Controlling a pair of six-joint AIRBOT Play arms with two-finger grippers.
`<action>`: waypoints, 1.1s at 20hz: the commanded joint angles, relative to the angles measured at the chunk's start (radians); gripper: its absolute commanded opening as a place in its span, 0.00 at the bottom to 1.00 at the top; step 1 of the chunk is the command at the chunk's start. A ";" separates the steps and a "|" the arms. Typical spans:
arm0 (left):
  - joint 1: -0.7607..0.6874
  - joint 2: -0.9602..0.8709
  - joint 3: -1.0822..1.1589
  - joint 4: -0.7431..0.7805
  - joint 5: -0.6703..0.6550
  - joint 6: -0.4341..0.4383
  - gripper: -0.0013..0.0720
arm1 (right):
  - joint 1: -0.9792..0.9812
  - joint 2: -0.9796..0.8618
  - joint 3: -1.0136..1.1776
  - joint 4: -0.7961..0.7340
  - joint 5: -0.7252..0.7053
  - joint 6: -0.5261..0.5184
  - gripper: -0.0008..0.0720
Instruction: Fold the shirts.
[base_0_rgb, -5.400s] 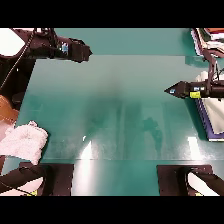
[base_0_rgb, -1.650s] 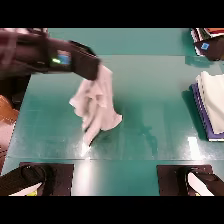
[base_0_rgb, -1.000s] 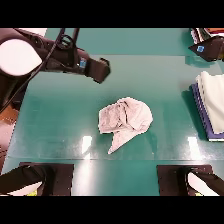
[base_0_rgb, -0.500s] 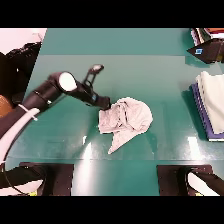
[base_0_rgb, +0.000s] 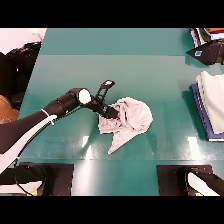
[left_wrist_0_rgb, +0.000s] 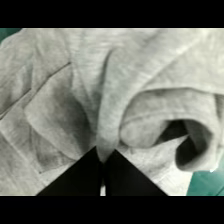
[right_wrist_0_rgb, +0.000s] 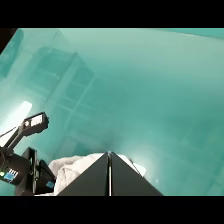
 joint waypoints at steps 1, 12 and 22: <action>0.022 0.026 0.049 0.054 -0.065 -0.006 0.05 | 0.001 0.000 0.001 -0.019 0.064 0.001 0.03; 0.401 0.282 0.157 0.216 -0.133 -0.028 0.05 | 0.083 0.021 -0.584 -0.112 0.027 0.106 0.63; 0.402 0.282 0.157 0.227 -0.154 -0.027 0.05 | 0.414 -0.405 -0.533 0.072 -0.356 0.060 0.62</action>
